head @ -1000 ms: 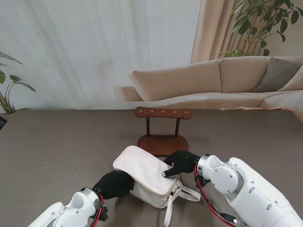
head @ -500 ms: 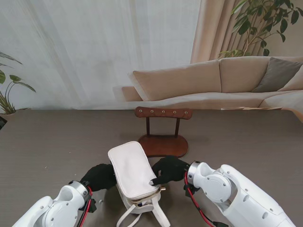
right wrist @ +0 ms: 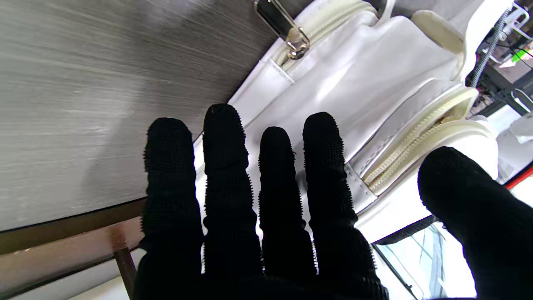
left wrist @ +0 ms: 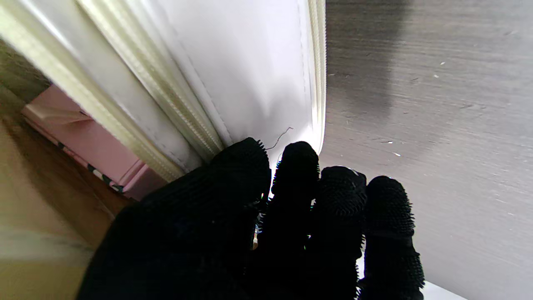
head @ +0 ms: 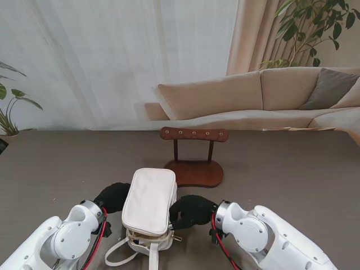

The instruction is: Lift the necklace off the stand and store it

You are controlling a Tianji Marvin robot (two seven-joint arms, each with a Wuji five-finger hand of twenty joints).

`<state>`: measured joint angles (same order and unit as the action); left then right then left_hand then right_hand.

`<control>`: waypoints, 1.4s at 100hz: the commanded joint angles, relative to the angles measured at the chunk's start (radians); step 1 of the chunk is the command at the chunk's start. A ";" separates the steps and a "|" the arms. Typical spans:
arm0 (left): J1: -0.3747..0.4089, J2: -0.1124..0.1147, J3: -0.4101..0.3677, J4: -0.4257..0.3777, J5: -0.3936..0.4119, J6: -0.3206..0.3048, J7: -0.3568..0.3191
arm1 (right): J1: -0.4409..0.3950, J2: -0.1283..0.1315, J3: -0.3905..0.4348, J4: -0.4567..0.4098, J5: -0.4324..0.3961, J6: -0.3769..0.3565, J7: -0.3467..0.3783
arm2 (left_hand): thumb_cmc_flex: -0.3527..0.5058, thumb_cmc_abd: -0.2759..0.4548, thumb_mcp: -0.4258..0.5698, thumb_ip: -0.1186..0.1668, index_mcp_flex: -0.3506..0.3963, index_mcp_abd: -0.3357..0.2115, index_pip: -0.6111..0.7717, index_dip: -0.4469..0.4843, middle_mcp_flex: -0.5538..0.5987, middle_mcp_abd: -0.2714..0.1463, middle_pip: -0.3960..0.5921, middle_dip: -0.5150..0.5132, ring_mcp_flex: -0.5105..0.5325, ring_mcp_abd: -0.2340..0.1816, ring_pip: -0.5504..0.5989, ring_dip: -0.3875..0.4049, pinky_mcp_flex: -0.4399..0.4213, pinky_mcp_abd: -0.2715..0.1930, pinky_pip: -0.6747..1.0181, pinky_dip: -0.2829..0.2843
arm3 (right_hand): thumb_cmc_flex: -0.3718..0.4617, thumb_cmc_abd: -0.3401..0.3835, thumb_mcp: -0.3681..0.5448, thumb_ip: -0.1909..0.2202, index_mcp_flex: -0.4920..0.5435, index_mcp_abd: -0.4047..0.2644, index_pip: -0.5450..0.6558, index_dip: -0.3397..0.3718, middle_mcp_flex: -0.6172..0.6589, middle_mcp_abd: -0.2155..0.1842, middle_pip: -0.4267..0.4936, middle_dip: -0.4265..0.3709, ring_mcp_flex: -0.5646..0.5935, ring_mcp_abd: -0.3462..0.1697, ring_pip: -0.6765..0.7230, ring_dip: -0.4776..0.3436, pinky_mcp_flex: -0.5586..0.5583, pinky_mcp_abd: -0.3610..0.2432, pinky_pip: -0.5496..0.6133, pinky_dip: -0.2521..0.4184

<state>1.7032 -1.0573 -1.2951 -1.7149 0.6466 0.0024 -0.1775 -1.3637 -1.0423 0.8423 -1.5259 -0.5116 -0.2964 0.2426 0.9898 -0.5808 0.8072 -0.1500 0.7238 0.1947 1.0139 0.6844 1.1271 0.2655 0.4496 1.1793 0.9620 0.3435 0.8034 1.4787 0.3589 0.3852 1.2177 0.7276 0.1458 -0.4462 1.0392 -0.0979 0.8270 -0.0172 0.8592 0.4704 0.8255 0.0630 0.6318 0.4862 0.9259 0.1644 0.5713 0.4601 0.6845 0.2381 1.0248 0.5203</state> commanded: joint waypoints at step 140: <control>0.063 0.012 -0.129 -0.008 0.003 -0.043 -0.114 | 0.228 -0.048 -0.202 0.046 -0.376 0.045 -0.257 | 0.005 0.012 0.011 -0.021 0.024 -0.052 0.094 0.030 0.013 -0.012 0.003 0.005 0.009 -0.003 -0.021 -0.007 -0.022 -0.008 0.026 -0.017 | -0.043 -0.014 -0.117 0.012 -0.483 -0.174 -0.197 -0.177 -0.341 -0.144 -0.158 -0.201 -0.369 -0.121 -0.333 -0.238 -0.507 -0.065 -0.194 -0.102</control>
<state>1.7621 -1.0452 -1.4123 -1.7190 0.6624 -0.0368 -0.2709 -1.1409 -1.0856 0.6480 -1.4918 -0.8863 -0.2426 -0.0350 0.9898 -0.5787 0.8072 -0.1500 0.7125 0.1742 1.0144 0.6930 1.1267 0.2618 0.4496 1.1793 0.9609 0.3433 0.7920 1.4785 0.3476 0.3852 1.2176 0.7160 0.1325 -0.4466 0.9506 -0.0953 0.3817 -0.1710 0.6590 0.3045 0.4976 -0.0430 0.4902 0.3046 0.5854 0.0699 0.2502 0.2320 0.6785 0.1990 0.8471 0.4534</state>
